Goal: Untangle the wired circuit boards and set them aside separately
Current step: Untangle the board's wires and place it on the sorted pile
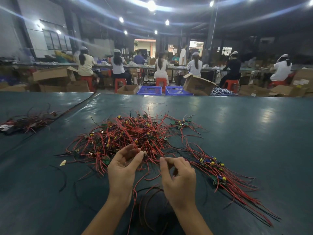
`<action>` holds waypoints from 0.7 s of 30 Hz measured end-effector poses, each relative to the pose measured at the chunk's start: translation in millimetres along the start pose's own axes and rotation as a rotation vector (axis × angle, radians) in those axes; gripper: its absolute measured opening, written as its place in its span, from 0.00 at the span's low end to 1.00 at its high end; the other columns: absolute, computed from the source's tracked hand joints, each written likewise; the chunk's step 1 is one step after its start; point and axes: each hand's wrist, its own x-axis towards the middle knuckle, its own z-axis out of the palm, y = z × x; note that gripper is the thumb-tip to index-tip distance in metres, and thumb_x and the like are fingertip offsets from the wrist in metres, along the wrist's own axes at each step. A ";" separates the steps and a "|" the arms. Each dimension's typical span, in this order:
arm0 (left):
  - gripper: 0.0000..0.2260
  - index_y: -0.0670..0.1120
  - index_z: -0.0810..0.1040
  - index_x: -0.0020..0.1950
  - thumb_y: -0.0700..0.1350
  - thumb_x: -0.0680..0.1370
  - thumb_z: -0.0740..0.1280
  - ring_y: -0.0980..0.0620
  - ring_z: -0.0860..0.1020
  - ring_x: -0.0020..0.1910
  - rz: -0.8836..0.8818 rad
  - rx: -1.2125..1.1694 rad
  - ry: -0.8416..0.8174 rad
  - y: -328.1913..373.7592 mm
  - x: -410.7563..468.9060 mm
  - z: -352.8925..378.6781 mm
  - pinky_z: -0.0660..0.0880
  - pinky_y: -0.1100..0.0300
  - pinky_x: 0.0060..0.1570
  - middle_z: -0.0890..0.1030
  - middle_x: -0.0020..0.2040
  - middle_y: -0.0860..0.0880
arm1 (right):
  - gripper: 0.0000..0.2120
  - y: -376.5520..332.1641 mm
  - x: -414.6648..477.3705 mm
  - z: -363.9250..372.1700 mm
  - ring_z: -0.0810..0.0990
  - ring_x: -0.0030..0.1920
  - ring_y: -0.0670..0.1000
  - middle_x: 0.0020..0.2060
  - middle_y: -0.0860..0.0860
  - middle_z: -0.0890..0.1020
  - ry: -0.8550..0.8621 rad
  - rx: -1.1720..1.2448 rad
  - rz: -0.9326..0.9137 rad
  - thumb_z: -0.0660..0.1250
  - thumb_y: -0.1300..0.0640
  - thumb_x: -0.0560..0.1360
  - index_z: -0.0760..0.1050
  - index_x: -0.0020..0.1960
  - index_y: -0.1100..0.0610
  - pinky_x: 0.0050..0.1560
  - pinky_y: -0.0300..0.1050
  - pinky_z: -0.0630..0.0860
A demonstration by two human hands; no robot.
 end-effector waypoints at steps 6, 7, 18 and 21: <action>0.06 0.42 0.82 0.47 0.34 0.72 0.70 0.53 0.82 0.44 -0.096 -0.093 0.014 2.4 2.1 -2.1 0.79 0.66 0.42 0.85 0.43 0.48 | 0.09 -6.3 -0.9 -1.4 0.75 0.42 0.44 0.38 0.39 0.77 0.066 0.013 -0.014 0.67 0.45 0.74 0.79 0.42 0.50 0.50 0.48 0.71; 0.05 0.41 0.81 0.46 0.33 0.72 0.69 0.53 0.83 0.45 -0.098 -0.094 0.017 3.1 2.2 -2.1 0.79 0.66 0.43 0.85 0.44 0.47 | 0.10 -6.7 -0.9 -2.1 0.75 0.39 0.45 0.36 0.40 0.76 0.086 -0.008 -0.070 0.67 0.45 0.74 0.77 0.39 0.51 0.49 0.45 0.69; 0.07 0.42 0.80 0.48 0.32 0.76 0.65 0.50 0.83 0.45 -0.161 -0.083 -0.066 1.8 2.5 0.3 0.80 0.63 0.40 0.85 0.47 0.44 | 0.17 -21.0 -11.5 6.4 0.79 0.37 0.42 0.34 0.41 0.82 -0.424 0.447 0.335 0.61 0.37 0.78 0.82 0.40 0.44 0.38 0.36 0.74; 0.07 0.42 0.79 0.51 0.36 0.74 0.67 0.49 0.83 0.47 -0.183 -0.100 -0.107 1.5 1.7 1.0 0.81 0.61 0.42 0.85 0.49 0.43 | 0.14 -23.7 -6.7 4.9 0.79 0.34 0.39 0.33 0.40 0.83 -0.388 0.548 0.505 0.64 0.39 0.73 0.82 0.39 0.46 0.37 0.32 0.72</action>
